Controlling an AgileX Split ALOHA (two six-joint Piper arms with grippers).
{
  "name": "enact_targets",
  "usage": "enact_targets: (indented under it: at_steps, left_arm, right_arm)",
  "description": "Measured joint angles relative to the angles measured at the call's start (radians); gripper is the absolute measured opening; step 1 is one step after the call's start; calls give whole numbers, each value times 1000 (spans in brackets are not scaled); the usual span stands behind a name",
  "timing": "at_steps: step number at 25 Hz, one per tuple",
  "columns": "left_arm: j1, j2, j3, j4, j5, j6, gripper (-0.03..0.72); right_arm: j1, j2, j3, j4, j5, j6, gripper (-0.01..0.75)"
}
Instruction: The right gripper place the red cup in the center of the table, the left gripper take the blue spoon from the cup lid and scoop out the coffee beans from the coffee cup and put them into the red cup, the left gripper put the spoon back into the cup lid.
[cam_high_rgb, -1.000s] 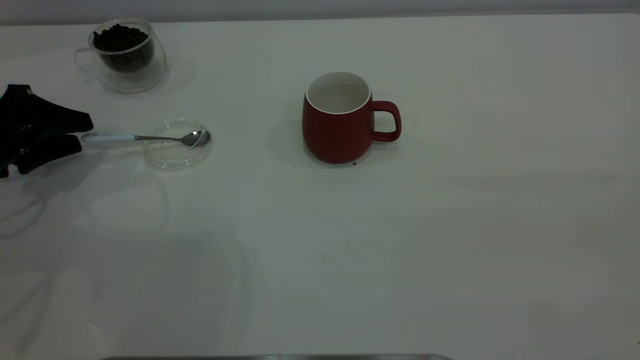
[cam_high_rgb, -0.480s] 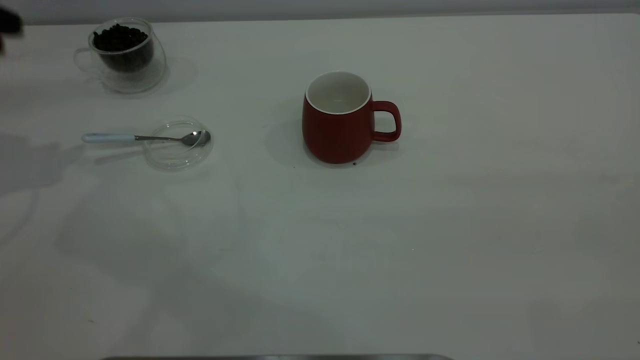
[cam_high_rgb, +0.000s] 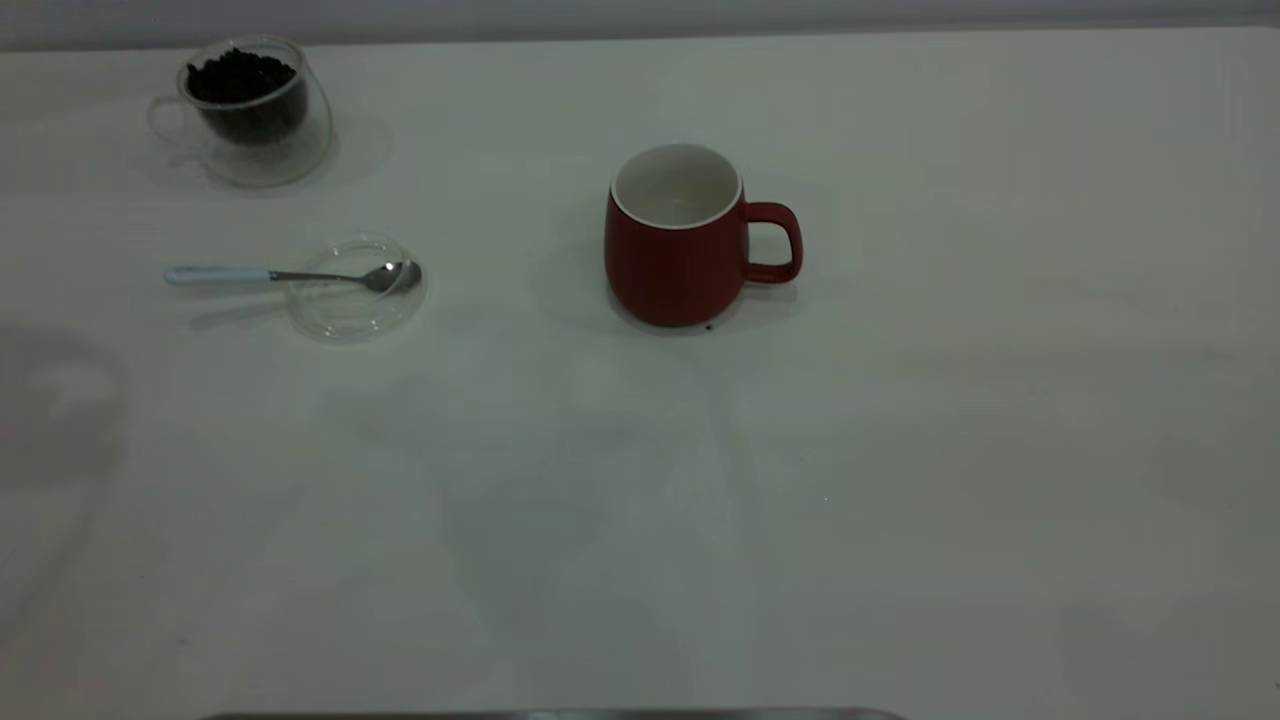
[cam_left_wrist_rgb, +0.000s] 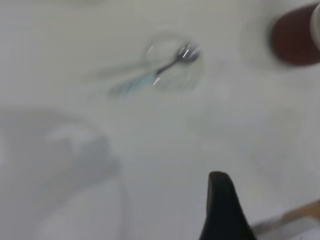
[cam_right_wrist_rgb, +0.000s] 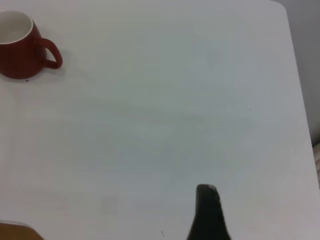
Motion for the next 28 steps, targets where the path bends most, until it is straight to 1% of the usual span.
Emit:
enact_targets:
  at_steps: [3, 5, 7, 9, 11, 16, 19, 23, 28]
  left_arm:
    - [-29, -99, 0, 78, 86, -78, 518]
    - [-34, -168, 0, 78, 157, -101, 518]
    - [-38, -234, 0, 75, 196, -125, 518]
    - [-52, -305, -1, 81, 197, -156, 518]
    - [-87, -371, 2, 107, 197, -187, 518]
    - [-211, -565, 71, 201, 197, -286, 518]
    - [-269, -687, 134, 276, 197, -356, 518]
    - [-324, -858, 241, 358, 197, -412, 518]
    - [-369, -1049, 379, 384, 197, -431, 518]
  right_arm:
    - [0, 0, 0, 0, 0, 0, 588]
    - [0, 0, 0, 0, 0, 0, 588]
    - [0, 0, 0, 0, 0, 0, 588]
    - [0, 0, 0, 0, 0, 0, 588]
    - [0, 0, 0, 0, 0, 0, 588]
    - [0, 0, 0, 0, 0, 0, 588]
    - [0, 0, 0, 0, 0, 0, 588]
    - [0, 0, 0, 0, 0, 0, 588]
    - [0, 0, 0, 0, 0, 0, 588]
